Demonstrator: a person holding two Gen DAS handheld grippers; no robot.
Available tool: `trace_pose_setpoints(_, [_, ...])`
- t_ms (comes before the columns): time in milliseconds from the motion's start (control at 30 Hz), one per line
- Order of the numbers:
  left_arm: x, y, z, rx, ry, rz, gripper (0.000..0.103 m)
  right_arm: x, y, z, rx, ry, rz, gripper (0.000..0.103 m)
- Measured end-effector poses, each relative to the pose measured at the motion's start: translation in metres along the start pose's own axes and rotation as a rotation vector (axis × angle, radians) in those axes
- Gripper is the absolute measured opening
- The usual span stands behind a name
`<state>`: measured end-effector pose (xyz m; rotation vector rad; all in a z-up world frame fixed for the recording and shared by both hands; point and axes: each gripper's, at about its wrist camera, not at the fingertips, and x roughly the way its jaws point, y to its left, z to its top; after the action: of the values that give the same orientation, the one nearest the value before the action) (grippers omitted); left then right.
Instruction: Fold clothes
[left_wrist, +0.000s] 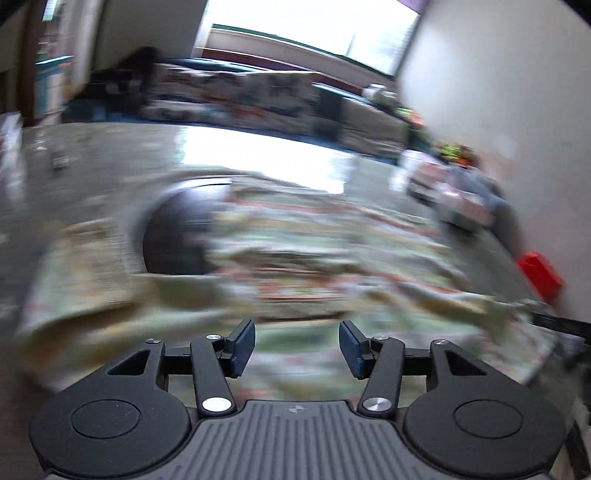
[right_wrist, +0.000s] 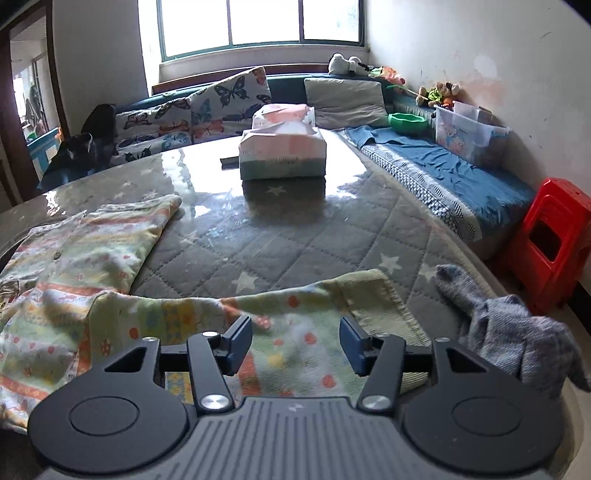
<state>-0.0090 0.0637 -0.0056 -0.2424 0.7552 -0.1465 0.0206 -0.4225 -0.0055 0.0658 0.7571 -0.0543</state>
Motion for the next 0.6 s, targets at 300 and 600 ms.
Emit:
trace_pose_setpoints(300, [-0.016,0.072,-0.003,-0.035,-0.111,0.213,0.064,0.011,0.008,-0.005,-0.016,0.031,-0.021,0.060])
trace_pose_setpoints(600, [-0.036,0.134,-0.003,-0.242,-0.182,0.276,0.064,0.015,0.012,-0.003,-0.030,0.032,-0.019,0.064])
